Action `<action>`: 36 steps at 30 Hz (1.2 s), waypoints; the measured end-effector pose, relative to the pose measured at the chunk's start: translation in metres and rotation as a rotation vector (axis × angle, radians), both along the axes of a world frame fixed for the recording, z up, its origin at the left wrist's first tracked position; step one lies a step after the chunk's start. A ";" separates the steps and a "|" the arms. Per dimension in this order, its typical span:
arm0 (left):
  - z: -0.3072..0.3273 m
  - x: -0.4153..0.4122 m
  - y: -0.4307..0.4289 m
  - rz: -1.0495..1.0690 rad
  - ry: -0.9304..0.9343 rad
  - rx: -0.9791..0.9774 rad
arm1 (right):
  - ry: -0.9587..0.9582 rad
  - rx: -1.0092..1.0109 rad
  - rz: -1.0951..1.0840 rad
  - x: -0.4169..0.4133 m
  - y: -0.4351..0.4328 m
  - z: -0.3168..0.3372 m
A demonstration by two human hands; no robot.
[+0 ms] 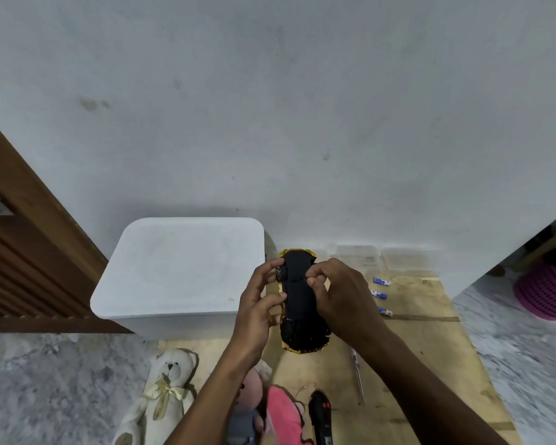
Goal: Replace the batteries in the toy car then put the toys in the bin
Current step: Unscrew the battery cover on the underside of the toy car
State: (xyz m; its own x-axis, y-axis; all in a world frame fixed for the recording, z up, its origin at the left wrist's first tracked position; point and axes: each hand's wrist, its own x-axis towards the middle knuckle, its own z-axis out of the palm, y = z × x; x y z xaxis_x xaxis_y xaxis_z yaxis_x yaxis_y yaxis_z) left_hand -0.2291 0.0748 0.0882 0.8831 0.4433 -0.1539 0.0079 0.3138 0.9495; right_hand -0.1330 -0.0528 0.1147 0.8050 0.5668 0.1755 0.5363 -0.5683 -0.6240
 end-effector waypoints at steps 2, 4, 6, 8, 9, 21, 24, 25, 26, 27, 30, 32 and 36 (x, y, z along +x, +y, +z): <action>0.000 -0.001 0.000 -0.006 -0.007 -0.003 | -0.003 0.003 0.012 0.001 -0.001 -0.001; -0.001 0.000 -0.001 -0.011 -0.011 0.000 | -0.008 0.003 0.018 0.001 -0.001 -0.001; -0.001 0.000 -0.001 -0.015 -0.013 0.004 | -0.020 0.006 0.021 0.002 -0.002 -0.001; -0.001 0.000 -0.001 -0.017 -0.015 0.008 | -0.022 0.007 0.018 0.002 -0.003 -0.001; 0.000 0.000 -0.002 -0.017 -0.016 0.012 | -0.018 0.004 0.016 0.002 -0.004 -0.001; 0.003 0.001 -0.004 0.013 0.001 0.041 | -0.085 0.051 -0.036 0.000 -0.002 0.001; 0.003 0.000 -0.005 0.006 0.002 0.047 | -0.105 0.054 0.002 -0.001 -0.003 0.001; 0.003 0.000 -0.006 0.003 0.002 0.047 | -0.110 0.056 0.011 -0.002 -0.004 0.000; 0.003 0.000 -0.006 0.001 0.001 0.044 | -0.111 0.059 0.017 -0.002 -0.005 0.000; 0.003 0.000 -0.006 -0.001 0.000 0.039 | -0.108 0.060 0.022 -0.003 -0.005 0.001; 0.004 -0.001 -0.006 0.000 0.002 0.032 | -0.096 0.059 0.045 -0.003 -0.007 0.002; 0.004 -0.002 -0.006 0.005 0.003 0.028 | -0.087 0.057 0.056 -0.003 -0.008 0.004; 0.004 -0.002 -0.006 0.017 0.006 0.026 | -0.058 0.046 0.075 0.000 -0.011 0.010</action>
State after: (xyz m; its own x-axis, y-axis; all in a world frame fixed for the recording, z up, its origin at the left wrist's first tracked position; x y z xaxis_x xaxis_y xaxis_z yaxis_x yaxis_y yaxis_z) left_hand -0.2314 0.0690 0.0919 0.8743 0.4624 -0.1479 0.0089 0.2893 0.9572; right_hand -0.1325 -0.0635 0.1250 0.7483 0.6155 0.2474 0.6120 -0.4967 -0.6154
